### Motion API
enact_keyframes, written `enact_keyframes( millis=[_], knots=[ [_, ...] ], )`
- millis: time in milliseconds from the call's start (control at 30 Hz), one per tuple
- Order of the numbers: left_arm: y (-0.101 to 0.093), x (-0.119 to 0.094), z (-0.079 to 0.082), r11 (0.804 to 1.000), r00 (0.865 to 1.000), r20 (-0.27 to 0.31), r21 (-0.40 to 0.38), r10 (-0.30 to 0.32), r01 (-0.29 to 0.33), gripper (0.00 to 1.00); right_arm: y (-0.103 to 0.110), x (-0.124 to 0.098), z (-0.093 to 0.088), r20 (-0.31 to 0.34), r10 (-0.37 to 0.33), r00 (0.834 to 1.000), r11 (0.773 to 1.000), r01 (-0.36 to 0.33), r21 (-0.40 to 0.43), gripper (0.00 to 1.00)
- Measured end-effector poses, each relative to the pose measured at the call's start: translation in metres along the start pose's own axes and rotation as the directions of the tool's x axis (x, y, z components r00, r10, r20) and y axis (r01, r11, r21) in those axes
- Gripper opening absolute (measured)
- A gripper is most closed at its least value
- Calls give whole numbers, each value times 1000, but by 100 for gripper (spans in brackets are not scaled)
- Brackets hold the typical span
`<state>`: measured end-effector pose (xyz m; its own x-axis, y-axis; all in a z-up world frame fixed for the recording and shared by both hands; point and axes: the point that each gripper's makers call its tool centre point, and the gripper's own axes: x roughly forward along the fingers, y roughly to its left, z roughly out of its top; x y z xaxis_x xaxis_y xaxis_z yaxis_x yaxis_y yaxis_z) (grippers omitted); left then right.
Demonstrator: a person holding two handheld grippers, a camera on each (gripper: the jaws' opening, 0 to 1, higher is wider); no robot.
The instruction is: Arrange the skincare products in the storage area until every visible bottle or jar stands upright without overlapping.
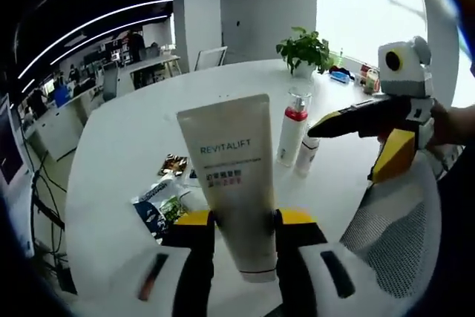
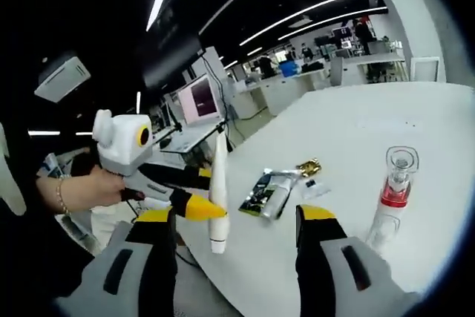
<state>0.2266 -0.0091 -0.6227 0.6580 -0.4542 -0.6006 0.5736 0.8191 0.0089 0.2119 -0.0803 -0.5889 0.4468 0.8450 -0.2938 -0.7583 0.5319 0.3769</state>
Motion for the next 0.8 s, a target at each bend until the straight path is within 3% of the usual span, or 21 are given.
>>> enact_keyframes(
  millis=[200, 267, 333, 533, 600, 800],
  knots=[
    [-17, -6, 12, 1000, 1000, 25, 24, -5, 4, 30, 18, 16, 7, -33, 59, 998, 998, -59, 15, 54],
    [-20, -6, 12, 999, 1000, 28, 33, -8, 7, 31, 22, 19, 13, 7, 67, 998, 995, -68, 73, 50],
    [-24, -7, 13, 999, 999, 31, 40, -10, 9, 31, 25, 21, 15, 8, 71, 997, 994, -72, 81, 46],
    [-35, -10, 14, 999, 1000, 28, 50, -12, 11, 31, 31, 26, 11, -6, 87, 996, 990, -86, 113, 40],
    [-36, -10, 13, 998, 1000, 24, 54, -11, 9, 31, 31, 28, 11, 2, 86, 996, 981, -85, 177, 38],
    [-42, -9, 14, 997, 1000, 17, 71, -4, 2, 31, 31, 30, 2, -19, 90, 996, 978, -85, 188, 32]
  ],
)
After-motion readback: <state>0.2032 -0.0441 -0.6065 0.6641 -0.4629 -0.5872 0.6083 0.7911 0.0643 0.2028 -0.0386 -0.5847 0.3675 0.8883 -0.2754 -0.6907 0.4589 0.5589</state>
